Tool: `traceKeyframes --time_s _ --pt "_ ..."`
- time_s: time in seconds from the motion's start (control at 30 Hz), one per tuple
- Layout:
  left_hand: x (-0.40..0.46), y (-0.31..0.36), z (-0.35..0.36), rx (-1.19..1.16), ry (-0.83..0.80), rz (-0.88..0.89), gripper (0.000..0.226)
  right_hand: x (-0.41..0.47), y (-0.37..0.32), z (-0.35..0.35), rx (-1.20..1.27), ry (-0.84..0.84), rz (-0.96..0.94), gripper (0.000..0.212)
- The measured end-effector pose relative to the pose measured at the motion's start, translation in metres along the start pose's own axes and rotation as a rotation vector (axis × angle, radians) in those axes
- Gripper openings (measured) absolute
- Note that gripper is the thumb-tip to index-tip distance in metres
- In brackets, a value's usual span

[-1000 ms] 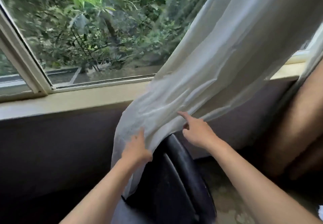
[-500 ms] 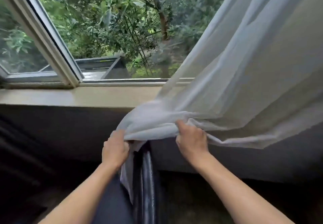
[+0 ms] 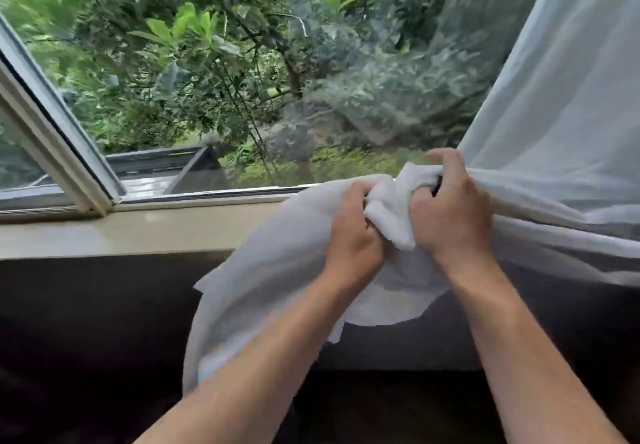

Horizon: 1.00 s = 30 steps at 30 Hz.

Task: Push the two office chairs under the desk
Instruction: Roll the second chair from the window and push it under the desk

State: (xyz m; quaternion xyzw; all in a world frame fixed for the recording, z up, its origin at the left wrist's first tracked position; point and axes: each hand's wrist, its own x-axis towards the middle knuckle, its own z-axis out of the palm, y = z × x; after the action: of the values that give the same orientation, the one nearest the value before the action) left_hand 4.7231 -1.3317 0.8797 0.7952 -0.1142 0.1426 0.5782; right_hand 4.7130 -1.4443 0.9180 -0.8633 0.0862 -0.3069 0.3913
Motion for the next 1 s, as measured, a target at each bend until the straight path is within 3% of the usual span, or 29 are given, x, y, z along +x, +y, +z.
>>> traceKeyframes --time_s 0.13,0.23,0.33,0.4,0.5,0.63,0.73,0.87,1.0 --pt "-0.047 -0.01 0.1 -0.222 -0.299 -0.189 0.025 0.002 0.047 -0.038 -0.417 -0.231 0.074 0.045" --pt "-0.084 -0.017 0.15 -0.301 -0.568 -0.316 0.033 -0.007 0.071 -0.049 -0.475 -0.376 0.127 0.046" --pt "-0.106 -0.032 0.174 -0.302 -0.813 -0.305 0.03 -0.019 0.095 -0.057 -0.514 -0.468 0.2 0.044" --pt "-0.101 -0.049 0.179 -0.155 -0.834 -0.235 0.026 -0.024 0.114 -0.059 -0.509 -0.446 0.211 0.042" --pt "-0.095 -0.076 0.163 0.018 -0.696 -0.319 0.019 -0.023 0.139 -0.046 -0.446 -0.475 0.196 0.037" --pt "-0.082 -0.114 0.126 0.251 -0.442 -0.403 0.02 -0.002 0.151 0.004 -0.341 -0.666 0.113 0.037" --pt "-0.056 -0.132 0.097 0.348 -0.185 -0.45 0.019 0.014 0.145 0.053 -0.209 -0.82 -0.057 0.035" --pt "-0.058 -0.132 0.044 0.454 0.303 -0.551 0.023 0.018 0.125 0.098 -0.079 -1.027 -0.279 0.038" --pt "-0.09 -0.11 -0.008 0.682 0.655 -0.497 0.026 -0.007 0.093 0.125 -0.035 -1.246 -0.502 0.04"
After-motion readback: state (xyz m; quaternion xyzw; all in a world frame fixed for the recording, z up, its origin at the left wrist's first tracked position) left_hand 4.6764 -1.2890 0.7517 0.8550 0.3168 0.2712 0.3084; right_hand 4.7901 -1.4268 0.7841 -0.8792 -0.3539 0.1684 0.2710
